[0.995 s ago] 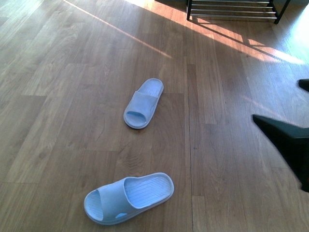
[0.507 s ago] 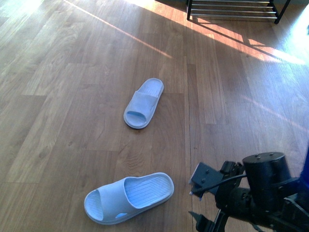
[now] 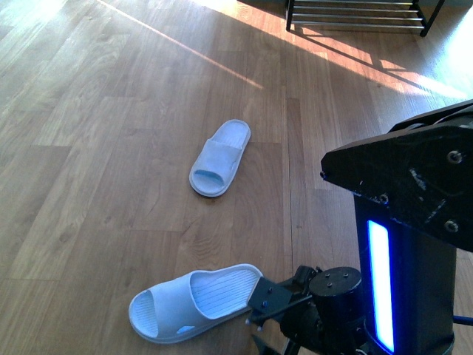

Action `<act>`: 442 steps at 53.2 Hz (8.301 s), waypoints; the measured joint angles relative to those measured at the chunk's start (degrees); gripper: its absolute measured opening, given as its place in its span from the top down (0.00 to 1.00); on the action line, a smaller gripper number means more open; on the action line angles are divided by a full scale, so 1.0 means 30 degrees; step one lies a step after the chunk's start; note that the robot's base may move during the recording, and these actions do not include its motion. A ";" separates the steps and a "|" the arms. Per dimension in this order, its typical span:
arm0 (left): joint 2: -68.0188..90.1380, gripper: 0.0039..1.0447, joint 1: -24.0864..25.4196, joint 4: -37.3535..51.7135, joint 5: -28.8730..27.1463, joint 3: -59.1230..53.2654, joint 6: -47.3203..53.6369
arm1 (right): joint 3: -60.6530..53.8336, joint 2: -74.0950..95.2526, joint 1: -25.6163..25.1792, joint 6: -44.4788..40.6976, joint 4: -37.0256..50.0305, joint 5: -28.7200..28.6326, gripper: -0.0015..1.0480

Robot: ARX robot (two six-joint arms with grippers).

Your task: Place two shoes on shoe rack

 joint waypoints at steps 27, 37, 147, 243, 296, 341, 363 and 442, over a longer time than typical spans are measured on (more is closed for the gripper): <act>0.0000 0.09 0.0000 0.0000 0.0000 0.0000 0.0000 | 0.1020 0.1464 0.2710 0.0415 0.2113 0.1814 0.09; 0.0000 0.09 0.0000 0.0007 0.0000 0.0000 -0.0007 | 0.1494 0.2368 0.4612 -0.1217 0.2280 0.1472 0.09; 0.0000 0.09 0.0000 0.0000 0.0000 0.0000 -0.0007 | 0.9734 0.1654 0.4692 0.1639 -0.4575 0.1195 0.09; 0.0000 0.09 0.0000 0.0000 0.0000 0.0000 -0.0007 | 0.3089 -0.4167 0.1603 0.5705 -0.1610 0.2667 0.98; 0.0000 0.09 0.0000 0.0000 0.0000 0.0000 0.0000 | -1.1591 -2.8574 -0.8240 1.0484 -0.6186 0.4517 0.98; 0.0000 0.09 0.0000 0.0007 0.0007 0.0000 0.0000 | -1.1642 -2.8582 -0.8342 1.0571 -0.6200 0.4488 0.98; 0.0000 0.09 0.0000 0.0007 0.0007 0.0000 -0.0007 | -1.1642 -2.8589 -0.8342 1.0571 -0.6200 0.4488 0.98; 5.2245 0.09 -0.2288 0.1588 0.2288 2.2629 3.4796 | -1.1642 -2.8582 -0.8320 1.0571 -0.6207 0.4495 0.98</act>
